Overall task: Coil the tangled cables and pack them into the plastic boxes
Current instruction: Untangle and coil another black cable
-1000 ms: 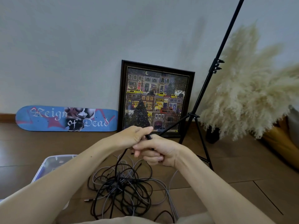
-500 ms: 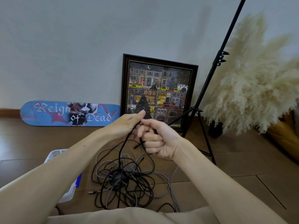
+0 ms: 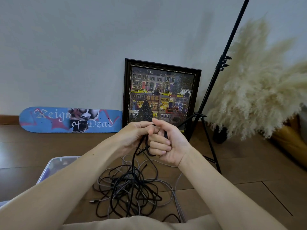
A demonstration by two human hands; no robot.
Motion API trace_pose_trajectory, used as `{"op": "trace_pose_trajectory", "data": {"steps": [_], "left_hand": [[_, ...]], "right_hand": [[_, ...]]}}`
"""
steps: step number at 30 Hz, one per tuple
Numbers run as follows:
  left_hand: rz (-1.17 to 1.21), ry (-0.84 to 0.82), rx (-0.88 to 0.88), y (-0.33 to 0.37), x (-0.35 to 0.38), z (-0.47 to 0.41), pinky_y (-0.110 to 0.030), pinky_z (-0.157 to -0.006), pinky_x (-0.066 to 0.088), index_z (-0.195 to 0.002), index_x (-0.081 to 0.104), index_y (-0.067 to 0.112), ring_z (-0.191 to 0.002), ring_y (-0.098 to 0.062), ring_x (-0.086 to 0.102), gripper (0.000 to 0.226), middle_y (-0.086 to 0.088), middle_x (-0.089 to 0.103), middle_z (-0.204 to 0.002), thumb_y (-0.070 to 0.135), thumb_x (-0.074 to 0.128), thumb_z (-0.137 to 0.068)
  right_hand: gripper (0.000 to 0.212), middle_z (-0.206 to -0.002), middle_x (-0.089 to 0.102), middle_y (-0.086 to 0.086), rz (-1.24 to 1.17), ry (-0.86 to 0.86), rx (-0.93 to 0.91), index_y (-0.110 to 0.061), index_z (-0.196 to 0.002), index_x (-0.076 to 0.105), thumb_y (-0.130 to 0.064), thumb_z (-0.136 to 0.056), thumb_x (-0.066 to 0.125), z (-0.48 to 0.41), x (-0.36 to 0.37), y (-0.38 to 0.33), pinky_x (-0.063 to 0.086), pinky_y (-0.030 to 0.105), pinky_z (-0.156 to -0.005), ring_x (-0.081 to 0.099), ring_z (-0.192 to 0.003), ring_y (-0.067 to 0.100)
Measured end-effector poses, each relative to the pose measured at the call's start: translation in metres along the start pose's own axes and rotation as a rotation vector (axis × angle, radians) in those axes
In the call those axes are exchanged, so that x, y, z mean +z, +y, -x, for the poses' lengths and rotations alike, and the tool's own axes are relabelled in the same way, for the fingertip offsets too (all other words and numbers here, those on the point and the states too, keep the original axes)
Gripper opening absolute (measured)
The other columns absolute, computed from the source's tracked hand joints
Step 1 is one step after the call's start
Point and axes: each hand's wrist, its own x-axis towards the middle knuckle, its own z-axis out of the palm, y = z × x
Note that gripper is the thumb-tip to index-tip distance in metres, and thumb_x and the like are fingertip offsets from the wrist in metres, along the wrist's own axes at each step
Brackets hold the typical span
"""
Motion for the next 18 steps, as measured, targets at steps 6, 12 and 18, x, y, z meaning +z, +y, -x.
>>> {"op": "trace_pose_trajectory", "data": {"steps": [6, 12, 18], "left_hand": [[-0.004, -0.016, 0.014, -0.005, 0.003, -0.006, -0.026, -0.072, 0.055, -0.084, 0.071, 0.012, -0.079, -0.016, 0.065, 0.012, -0.007, 0.07, -0.083, 0.018, 0.061, -0.081], [0.099, -0.012, -0.044, -0.008, 0.007, -0.009, -0.024, -0.062, 0.047, -0.094, 0.072, 0.016, -0.067, -0.014, 0.054, 0.029, -0.007, 0.055, -0.077, 0.014, 0.044, -0.097], [-0.062, -0.035, -0.081, -0.006, 0.0, -0.012, -0.027, -0.063, 0.045, -0.119, 0.063, 0.009, -0.076, -0.018, 0.06, 0.036, -0.018, 0.058, -0.1, 0.026, 0.053, -0.089]], "right_hand": [[0.047, -0.029, 0.025, -0.007, -0.055, 0.054, -0.084, -0.009, -0.057, 0.062, -0.036, -0.09, 0.044, -0.001, -0.001, -0.001, 0.015, 0.015, -0.028, 0.021, -0.021, 0.004], [0.04, -0.03, 0.026, -0.005, -0.096, -0.111, 0.005, -0.003, -0.081, 0.072, -0.04, -0.088, 0.06, 0.004, -0.013, -0.016, 0.018, 0.013, -0.028, 0.014, -0.026, 0.005], [0.052, -0.031, 0.028, -0.008, -0.008, -0.066, 0.065, -0.004, -0.083, 0.072, -0.047, -0.091, 0.043, 0.009, -0.018, -0.02, 0.018, 0.012, -0.029, 0.01, -0.03, 0.005]]}}
